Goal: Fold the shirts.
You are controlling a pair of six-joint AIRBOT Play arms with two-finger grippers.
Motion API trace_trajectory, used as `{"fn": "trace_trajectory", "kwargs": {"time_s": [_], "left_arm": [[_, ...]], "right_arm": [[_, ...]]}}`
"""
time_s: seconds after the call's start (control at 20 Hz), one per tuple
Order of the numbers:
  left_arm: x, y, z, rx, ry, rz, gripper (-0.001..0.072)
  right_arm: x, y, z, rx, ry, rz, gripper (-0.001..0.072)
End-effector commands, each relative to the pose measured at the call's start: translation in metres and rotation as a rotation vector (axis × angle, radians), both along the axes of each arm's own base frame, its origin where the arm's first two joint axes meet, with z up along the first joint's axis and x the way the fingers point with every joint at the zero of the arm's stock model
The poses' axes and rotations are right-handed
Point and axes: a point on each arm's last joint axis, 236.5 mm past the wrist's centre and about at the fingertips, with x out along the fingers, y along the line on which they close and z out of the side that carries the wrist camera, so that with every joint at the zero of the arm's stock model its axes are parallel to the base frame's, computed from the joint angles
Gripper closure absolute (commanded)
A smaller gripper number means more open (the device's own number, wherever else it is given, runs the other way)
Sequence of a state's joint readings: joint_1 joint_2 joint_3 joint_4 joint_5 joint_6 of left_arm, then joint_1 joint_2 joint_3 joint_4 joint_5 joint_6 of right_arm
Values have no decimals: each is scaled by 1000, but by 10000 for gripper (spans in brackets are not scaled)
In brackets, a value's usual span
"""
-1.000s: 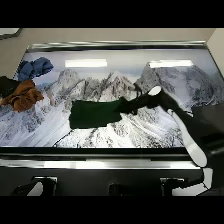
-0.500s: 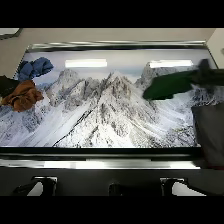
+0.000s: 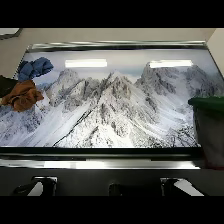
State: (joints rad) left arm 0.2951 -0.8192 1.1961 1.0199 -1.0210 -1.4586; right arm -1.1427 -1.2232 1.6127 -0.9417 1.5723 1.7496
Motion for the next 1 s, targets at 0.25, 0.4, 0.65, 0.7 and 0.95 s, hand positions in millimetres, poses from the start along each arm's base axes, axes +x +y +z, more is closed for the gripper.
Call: {"fn": "trace_trajectory", "kwargs": {"time_s": [0.25, 0.4, 0.65, 0.7, 0.95], "left_arm": [[-2, 0, 3, 3, -8, 1, 677], [-2, 0, 3, 2, -8, 0, 676], [0, -11, 9, -57, -26, -22, 677], [2, -11, 13, -59, -40, -19, 677], [34, -4, 79, 125, -181, -24, 681]], "right_arm": [[-103, -9, -105, 173, 391, -214, 674], [-146, 4, -166, 198, 563, -266, 674], [-147, -14, -189, 98, 549, -281, 7], [-142, -30, -170, 30, 520, -285, 15], [-22, -101, 68, -641, -2, -239, 37]]}}
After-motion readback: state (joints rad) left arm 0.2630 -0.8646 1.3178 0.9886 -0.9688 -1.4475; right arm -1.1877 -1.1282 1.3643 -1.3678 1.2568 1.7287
